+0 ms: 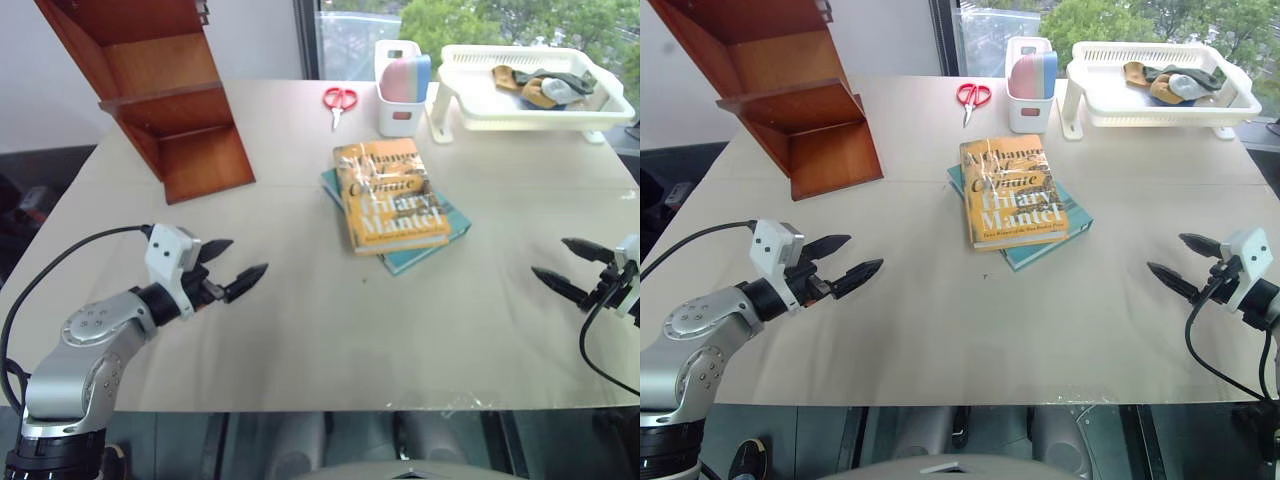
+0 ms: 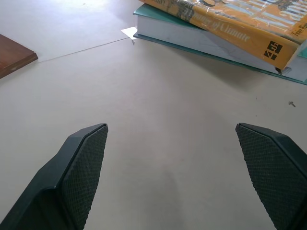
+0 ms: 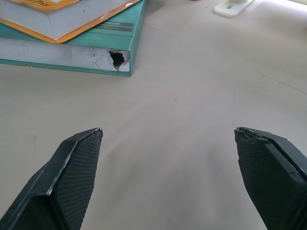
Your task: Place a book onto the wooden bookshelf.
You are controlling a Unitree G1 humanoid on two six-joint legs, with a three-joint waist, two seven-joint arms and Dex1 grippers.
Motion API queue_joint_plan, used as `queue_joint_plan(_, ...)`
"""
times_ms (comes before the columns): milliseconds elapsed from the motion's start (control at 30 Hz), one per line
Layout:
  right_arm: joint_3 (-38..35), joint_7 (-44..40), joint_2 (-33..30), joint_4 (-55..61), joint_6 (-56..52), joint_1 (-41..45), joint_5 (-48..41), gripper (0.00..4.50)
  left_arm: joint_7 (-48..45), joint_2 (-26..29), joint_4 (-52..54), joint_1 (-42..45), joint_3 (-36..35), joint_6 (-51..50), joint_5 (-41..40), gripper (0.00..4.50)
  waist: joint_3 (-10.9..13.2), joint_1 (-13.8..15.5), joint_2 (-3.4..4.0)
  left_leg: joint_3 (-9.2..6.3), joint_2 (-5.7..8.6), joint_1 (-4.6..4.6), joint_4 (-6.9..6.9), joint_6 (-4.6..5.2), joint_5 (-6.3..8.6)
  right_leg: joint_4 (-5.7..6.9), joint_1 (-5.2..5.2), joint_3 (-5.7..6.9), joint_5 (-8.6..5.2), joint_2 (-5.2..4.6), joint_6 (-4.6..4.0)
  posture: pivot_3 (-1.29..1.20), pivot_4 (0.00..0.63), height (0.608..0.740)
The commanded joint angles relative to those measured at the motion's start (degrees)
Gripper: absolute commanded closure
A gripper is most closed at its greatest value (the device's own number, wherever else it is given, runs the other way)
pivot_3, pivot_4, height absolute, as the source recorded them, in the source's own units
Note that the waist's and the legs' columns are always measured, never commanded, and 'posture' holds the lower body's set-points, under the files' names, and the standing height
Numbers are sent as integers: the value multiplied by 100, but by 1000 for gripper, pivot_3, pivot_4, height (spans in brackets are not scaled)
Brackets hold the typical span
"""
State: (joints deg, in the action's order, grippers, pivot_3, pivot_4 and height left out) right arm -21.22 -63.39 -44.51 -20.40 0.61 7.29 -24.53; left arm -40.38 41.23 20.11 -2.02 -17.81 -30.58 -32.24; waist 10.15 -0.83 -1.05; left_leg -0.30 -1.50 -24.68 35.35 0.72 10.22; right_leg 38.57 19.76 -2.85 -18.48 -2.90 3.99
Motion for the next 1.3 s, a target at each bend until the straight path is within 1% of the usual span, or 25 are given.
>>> queue_joint_plan(33,-269,111,-16,273,147,-132,-94,0,-141,113,-54,185,-60,88,9,10,0,0,0,0,0,0,0,0,0,0,0,0,0,0,0,0,150,740)
queue_joint_plan(100,-308,177,19,329,179,-223,-104,0,-211,123,-159,331,-31,118,4,10,0,31,0,0,1,0,0,0,0,0,0,1,0,0,0,0,150,740)
queue_joint_plan(333,-264,271,33,367,192,-219,-123,0,-332,126,-275,449,-62,137,82,10,0,-13,1,1,1,1,1,0,0,0,0,-1,0,1,1,0,150,740)
queue_joint_plan(733,-182,333,62,308,179,-91,-95,0,-389,149,-246,456,-109,109,128,10,0,1,1,-1,0,0,1,0,0,2,0,1,0,2,0,0,150,740)
queue_joint_plan(800,-166,400,81,338,-1,-12,-152,0,-391,178,-246,499,-148,92,108,10,0,-1,1,-1,0,0,1,0,0,2,0,1,0,2,0,0,150,740)
queue_joint_plan(900,-119,598,181,494,-431,186,-307,0,-448,249,-277,700,-338,-61,-148,10,0,-2,0,-2,0,1,1,-1,0,3,0,1,0,2,0,0,150,740)
queue_joint_plan(967,14,790,280,586,-725,429,-311,0,-685,401,-340,869,-542,-236,-488,10,0,-11,1,-2,-1,1,2,-1,-1,7,0,1,0,2,0,0,150,740)
queue_joint_plan(1100,261,1224,519,528,-1459,1126,-353,0,-1340,972,-488,1210,-1002,-746,-1260,10,3,-36,2,0,-4,3,4,-1,-1,15,3,-2,0,6,0,0,150,740)
queue_joint_plan(1167,383,1436,703,362,-1792,1600,-380,0,-1790,1432,-666,1396,-1219,-993,-1559,10,6,-39,1,1,-3,2,4,-1,-1,15,5,-2,0,6,0,0,150,740)
queue_joint_plan(1300,530,1783,1238,22,-2381,2468,-516,0,-2862,2332,-1036,1414,-1459,-1213,-1755,10,13,-108,6,2,-2,-1,2,-1,-1,17,11,-2,-1,10,-1,0,150,740)
